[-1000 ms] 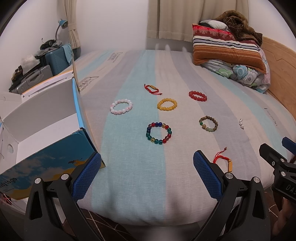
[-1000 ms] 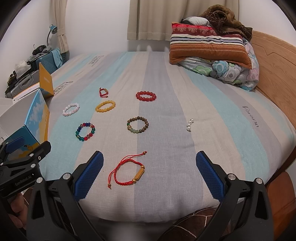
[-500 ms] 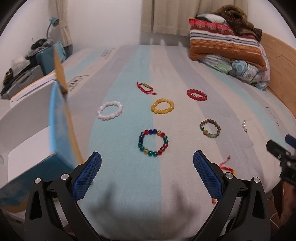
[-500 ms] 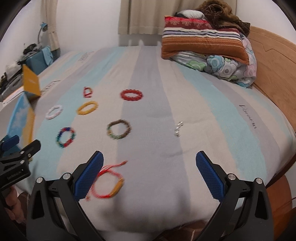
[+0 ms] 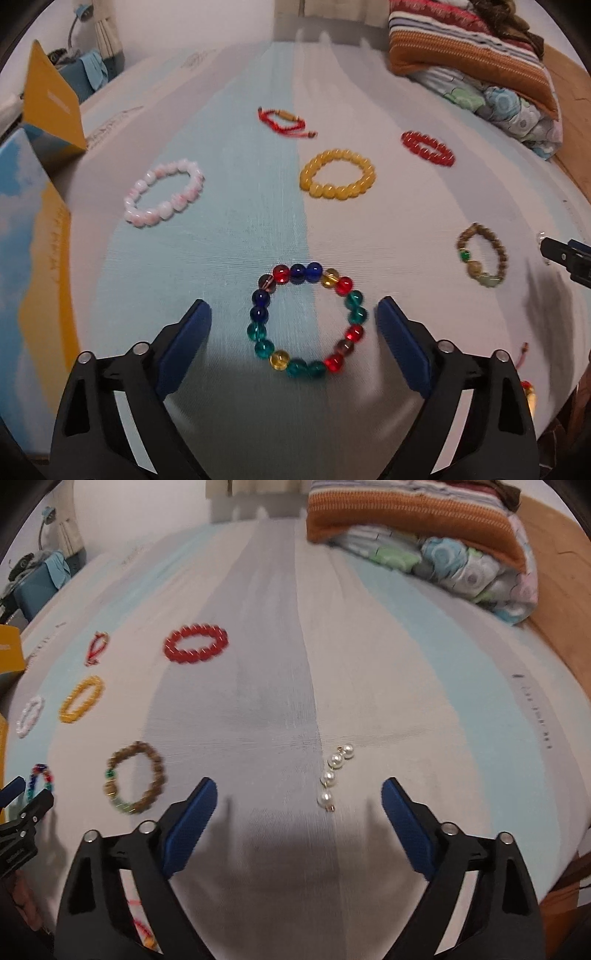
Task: Organize jewelry
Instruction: 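Grasp the multicolour bead bracelet with the left tool while the right tool grasps the pearl earrings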
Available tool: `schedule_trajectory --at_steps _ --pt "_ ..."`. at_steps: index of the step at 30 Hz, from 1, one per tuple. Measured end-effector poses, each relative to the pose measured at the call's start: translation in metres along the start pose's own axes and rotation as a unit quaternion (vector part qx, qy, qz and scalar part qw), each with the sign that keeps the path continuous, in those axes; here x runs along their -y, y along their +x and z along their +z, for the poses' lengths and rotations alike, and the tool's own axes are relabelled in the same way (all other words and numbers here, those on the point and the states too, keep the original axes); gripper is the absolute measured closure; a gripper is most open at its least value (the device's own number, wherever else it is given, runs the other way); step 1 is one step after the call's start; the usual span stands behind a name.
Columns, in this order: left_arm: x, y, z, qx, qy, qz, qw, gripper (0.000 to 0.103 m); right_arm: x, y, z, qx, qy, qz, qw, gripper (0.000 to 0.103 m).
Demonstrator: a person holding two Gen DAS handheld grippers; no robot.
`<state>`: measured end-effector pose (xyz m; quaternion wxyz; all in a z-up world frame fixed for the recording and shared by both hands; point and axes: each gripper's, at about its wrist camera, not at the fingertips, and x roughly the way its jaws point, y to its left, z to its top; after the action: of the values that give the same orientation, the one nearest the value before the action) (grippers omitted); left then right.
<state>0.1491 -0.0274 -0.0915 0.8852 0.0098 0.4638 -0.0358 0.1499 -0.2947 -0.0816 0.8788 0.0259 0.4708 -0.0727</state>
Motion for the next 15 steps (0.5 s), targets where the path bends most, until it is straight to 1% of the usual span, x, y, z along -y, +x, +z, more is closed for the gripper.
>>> schedule_trajectory --at_steps 3,5,6,8,9,11,12,13,14,15 --pt "0.001 0.003 0.002 0.011 0.007 0.004 0.9999 0.016 0.006 0.025 0.003 -0.024 0.015 0.014 1.000 0.031" --pt "0.001 0.004 0.003 0.016 0.008 0.004 0.9998 0.028 0.012 0.034 0.004 -0.030 0.030 0.026 0.999 0.033" --pt "0.001 0.004 0.002 0.017 0.009 0.004 0.9998 0.032 0.014 0.037 0.003 -0.030 0.036 0.031 0.998 0.035" --pt "0.002 0.001 0.000 0.019 0.016 0.001 0.9997 0.056 0.017 0.039 0.004 -0.025 0.045 0.037 0.998 0.042" --pt "0.003 0.001 0.000 0.017 0.023 0.001 0.9996 0.062 0.019 0.039 0.003 -0.024 0.049 0.038 0.998 0.048" --pt "0.005 -0.001 0.001 0.012 0.027 0.001 0.9996 0.082 0.022 0.038 0.003 -0.023 0.056 0.041 0.997 0.057" --pt "0.005 -0.001 0.001 0.009 0.026 0.001 0.9996 0.084 0.025 0.037 0.002 -0.022 0.057 0.045 0.997 0.065" --pt "0.005 -0.001 0.000 0.007 0.024 0.001 0.9997 0.084 0.028 0.036 0.002 -0.022 0.059 0.045 0.997 0.072" --pt "0.005 -0.002 0.000 0.005 0.023 0.001 0.9997 0.084 0.030 0.035 0.002 -0.024 0.062 0.049 0.997 0.077" --pt "0.005 -0.003 0.000 0.004 0.022 0.002 0.9998 0.084 0.030 0.035 0.003 -0.025 0.061 0.051 0.997 0.085"
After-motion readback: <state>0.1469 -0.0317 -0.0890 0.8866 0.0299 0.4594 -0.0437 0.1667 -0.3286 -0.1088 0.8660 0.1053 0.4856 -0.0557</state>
